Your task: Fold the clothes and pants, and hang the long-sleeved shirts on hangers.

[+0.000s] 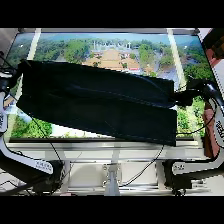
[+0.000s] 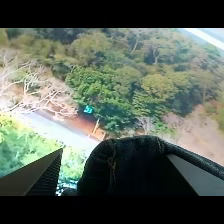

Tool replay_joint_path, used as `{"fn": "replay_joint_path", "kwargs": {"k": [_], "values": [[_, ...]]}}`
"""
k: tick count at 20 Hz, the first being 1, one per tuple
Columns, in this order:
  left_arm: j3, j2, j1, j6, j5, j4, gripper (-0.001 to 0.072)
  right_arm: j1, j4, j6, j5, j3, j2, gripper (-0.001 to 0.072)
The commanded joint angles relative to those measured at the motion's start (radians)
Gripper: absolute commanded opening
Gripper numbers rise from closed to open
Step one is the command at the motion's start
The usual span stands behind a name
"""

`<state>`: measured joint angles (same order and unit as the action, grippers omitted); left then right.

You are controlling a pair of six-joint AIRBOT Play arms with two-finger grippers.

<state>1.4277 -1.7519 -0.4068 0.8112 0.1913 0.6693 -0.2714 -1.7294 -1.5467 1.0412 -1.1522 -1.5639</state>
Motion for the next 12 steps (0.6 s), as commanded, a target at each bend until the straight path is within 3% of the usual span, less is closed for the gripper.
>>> {"fn": "replay_joint_path", "kwargs": {"k": [1, 4, 7, 8, 9, 10, 11, 12], "values": [[0.001, 0.082, -0.044, 0.0, 0.22, 0.168, 0.0684, 0.016, 0.058, 0.0, 0.026, -0.026, 0.001, 0.0551], [0.001, 0.164, -0.132, 0.04, 0.407, 0.314, 0.0606, 0.016, 0.097, 0.001, 0.087, -0.089, 0.001, 0.0552], [0.001, 0.237, -0.241, 0.198, 0.593, 0.445, 0.0605, 0.016, 0.1, 0.002, 0.141, -0.186, 0.002, 0.055], [0.001, 0.259, -0.282, 0.284, 0.654, 0.484, 0.0462, 0.016, 0.097, 0.003, 0.16, -0.225, 0.006, 0.0549], [0.001, 0.278, -0.328, 0.336, 0.721, 0.511, 0.0252, 0.016, 0.089, 0.002, 0.171, -0.26, 0.017, 0.052], [0.001, 0.288, -0.373, 0.342, 0.786, 0.51, 0.0182, 0.016, 0.082, 0.002, 0.176, -0.292, 0.038, 0.0398], [0.001, 0.291, -0.418, 0.343, 0.858, 0.503, 0.0182, 0.016, 0.082, 0.002, 0.174, -0.314, 0.066, 0.0321], [-0.001, 0.289, -0.453, 0.343, 0.925, 0.496, 0.0182, 0.016, 0.084, 0.002, 0.172, -0.327, 0.099, 0.0312]]}}
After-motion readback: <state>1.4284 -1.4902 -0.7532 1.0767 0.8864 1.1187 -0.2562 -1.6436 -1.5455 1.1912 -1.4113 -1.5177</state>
